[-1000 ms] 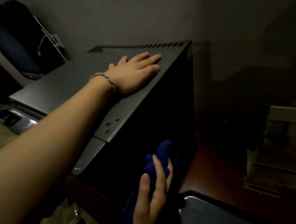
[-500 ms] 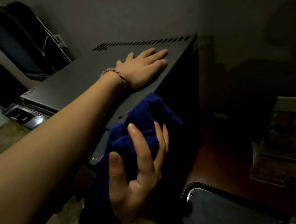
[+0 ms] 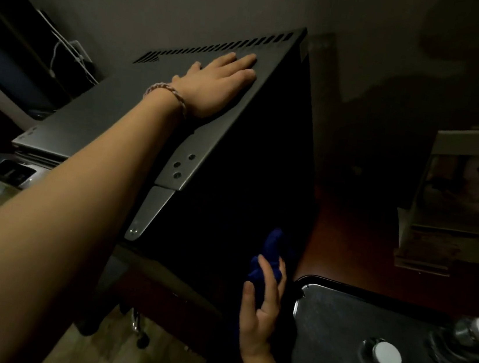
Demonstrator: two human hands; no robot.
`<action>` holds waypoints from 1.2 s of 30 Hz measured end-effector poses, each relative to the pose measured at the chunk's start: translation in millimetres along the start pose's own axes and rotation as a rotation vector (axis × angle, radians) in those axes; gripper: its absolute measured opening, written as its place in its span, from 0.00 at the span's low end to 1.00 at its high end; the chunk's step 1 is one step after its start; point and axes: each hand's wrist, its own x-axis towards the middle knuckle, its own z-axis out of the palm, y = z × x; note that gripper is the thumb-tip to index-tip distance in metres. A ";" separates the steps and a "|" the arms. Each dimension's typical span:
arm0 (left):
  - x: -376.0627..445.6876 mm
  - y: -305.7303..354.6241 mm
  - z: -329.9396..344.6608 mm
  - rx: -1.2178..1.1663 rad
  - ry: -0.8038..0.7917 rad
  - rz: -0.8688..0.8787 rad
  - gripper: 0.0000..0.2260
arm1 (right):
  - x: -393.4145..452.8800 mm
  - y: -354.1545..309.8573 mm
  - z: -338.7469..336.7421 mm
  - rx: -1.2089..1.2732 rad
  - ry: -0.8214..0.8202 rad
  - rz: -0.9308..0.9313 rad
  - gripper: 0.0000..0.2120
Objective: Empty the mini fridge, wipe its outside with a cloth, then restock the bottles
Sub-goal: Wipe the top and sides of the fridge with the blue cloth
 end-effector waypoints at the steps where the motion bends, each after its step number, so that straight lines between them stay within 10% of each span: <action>1: 0.8 -0.6 0.2 0.001 0.001 0.004 0.35 | -3.5 10.2 -2.9 -0.011 0.012 0.067 0.20; 10: 2.5 -4.2 -0.2 -0.018 0.010 0.018 0.32 | -16.0 49.4 -15.9 -0.011 -0.010 0.378 0.24; 27: -3.5 0.9 -3.5 0.007 -0.002 0.077 0.38 | 39.1 71.9 -12.9 -0.007 0.055 0.411 0.36; 36: -4.6 0.1 -3.6 0.014 0.004 0.022 0.31 | 151.7 68.6 4.6 0.034 0.056 0.398 0.19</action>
